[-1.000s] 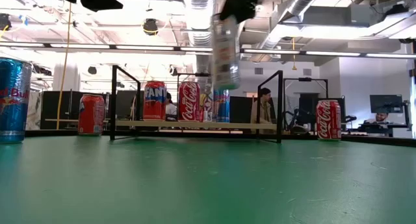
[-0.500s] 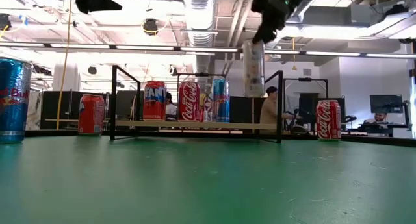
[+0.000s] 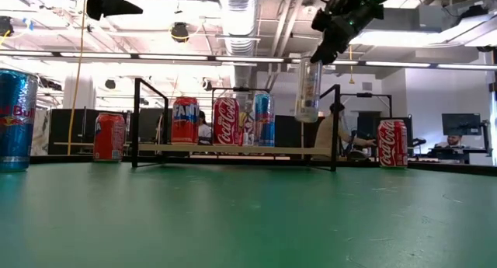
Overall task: Place canned beverage on shelf
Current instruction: Put the left white and yellow soda can on the shelf
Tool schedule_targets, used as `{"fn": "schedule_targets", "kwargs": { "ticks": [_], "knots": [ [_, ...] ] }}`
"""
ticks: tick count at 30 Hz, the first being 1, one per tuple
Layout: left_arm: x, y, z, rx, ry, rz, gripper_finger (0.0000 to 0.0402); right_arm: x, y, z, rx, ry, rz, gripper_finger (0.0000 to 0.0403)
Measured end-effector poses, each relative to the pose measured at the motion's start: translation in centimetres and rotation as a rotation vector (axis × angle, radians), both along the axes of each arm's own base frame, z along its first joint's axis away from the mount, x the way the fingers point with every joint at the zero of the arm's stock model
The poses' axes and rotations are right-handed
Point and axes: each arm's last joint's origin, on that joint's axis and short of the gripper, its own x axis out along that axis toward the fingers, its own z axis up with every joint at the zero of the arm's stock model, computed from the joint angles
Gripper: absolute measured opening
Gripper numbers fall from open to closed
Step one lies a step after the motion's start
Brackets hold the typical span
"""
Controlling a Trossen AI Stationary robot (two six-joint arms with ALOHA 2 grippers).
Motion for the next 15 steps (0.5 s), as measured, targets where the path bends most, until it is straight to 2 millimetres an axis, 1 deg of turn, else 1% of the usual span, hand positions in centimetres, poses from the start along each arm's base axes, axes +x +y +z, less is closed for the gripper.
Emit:
{"fn": "schedule_targets", "kwargs": {
  "ticks": [9,15],
  "knots": [
    [0.00,-0.01,0.13,-0.011,-0.024,-0.004,0.0366,0.27,-0.16,-0.25,0.009,-0.003,0.005,0.0286],
    [0.06,-0.10,0.12,-0.013,-0.024,-0.040,0.0366,0.58,-0.48,-0.56,0.012,-0.001,-0.007,0.0286]
  ]
}}
